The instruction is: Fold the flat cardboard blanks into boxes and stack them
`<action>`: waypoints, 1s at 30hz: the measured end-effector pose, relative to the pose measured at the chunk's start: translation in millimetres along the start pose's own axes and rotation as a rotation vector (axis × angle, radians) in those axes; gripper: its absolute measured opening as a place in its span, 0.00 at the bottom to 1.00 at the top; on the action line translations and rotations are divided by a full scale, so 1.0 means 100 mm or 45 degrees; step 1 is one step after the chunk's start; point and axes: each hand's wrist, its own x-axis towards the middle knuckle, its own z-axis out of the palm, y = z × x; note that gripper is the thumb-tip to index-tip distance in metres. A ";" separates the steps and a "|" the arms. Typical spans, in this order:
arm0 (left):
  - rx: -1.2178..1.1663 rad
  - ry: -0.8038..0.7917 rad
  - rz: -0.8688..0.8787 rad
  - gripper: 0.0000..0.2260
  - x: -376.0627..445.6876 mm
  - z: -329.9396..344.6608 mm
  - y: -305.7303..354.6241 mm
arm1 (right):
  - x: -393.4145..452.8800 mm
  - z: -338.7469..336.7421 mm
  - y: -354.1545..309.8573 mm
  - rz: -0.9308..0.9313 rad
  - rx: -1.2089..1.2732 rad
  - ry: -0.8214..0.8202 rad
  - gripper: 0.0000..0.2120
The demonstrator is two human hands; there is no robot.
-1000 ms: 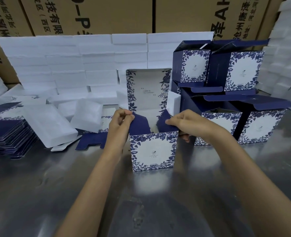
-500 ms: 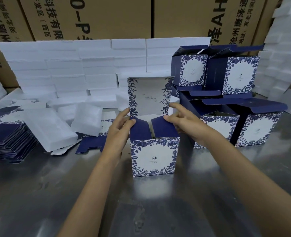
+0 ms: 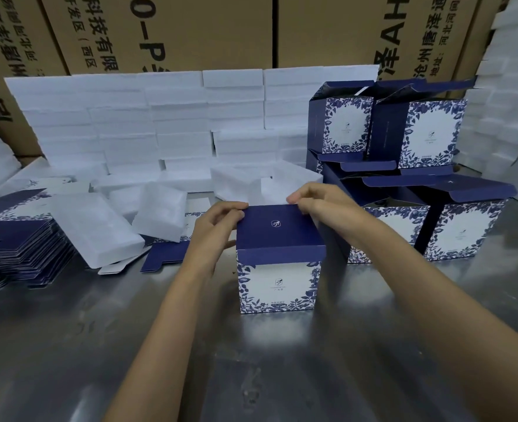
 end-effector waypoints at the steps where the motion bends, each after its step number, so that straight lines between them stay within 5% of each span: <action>1: 0.068 0.006 -0.025 0.08 0.05 0.03 0.06 | 0.05 0.05 -0.06 0.011 -0.021 -0.011 0.09; 6: 0.562 -0.056 -0.057 0.08 0.24 0.30 0.32 | 0.20 0.38 -0.21 0.024 -0.339 -0.041 0.10; 14: 0.563 -0.009 -0.047 0.08 0.25 0.32 0.26 | 0.18 0.38 -0.18 0.041 -0.368 -0.021 0.09; 19: 0.777 0.069 0.024 0.10 0.22 0.34 0.25 | 0.10 0.39 -0.20 -0.068 -0.680 -0.006 0.07; 23: 1.014 0.234 0.379 0.08 0.17 0.32 0.29 | -0.05 0.43 -0.29 -0.531 -1.141 0.232 0.03; 30: 1.107 0.029 0.538 0.03 -0.04 0.21 0.38 | -0.39 0.33 -0.36 -0.531 -1.245 0.179 0.09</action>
